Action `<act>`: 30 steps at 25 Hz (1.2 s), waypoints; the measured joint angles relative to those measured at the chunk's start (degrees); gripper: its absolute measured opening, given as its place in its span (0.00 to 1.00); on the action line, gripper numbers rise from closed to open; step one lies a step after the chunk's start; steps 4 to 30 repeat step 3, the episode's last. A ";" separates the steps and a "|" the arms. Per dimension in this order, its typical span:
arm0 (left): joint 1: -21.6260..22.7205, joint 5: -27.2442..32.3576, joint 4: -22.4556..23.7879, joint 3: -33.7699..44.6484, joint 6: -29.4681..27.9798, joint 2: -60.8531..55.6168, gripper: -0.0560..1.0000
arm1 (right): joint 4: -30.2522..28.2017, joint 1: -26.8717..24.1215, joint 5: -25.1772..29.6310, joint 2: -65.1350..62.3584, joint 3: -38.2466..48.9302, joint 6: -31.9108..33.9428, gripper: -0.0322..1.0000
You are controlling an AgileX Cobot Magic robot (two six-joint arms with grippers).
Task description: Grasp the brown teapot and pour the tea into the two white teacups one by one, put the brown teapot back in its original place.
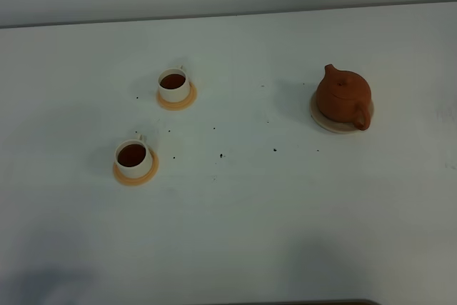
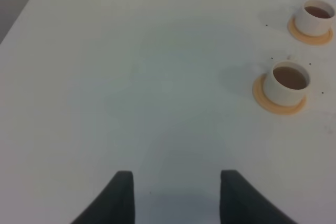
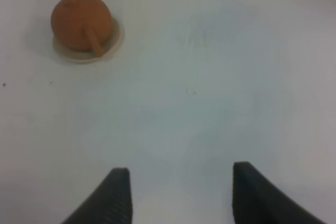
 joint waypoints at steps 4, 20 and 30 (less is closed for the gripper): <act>0.00 0.00 0.00 0.00 0.00 0.00 0.41 | 0.00 0.00 0.00 0.00 0.00 0.00 0.44; 0.00 0.00 0.00 0.00 0.00 0.00 0.41 | 0.00 0.00 0.00 0.00 0.00 0.00 0.44; 0.00 0.00 0.00 0.00 0.00 0.00 0.41 | 0.00 0.00 0.00 0.00 0.00 0.00 0.44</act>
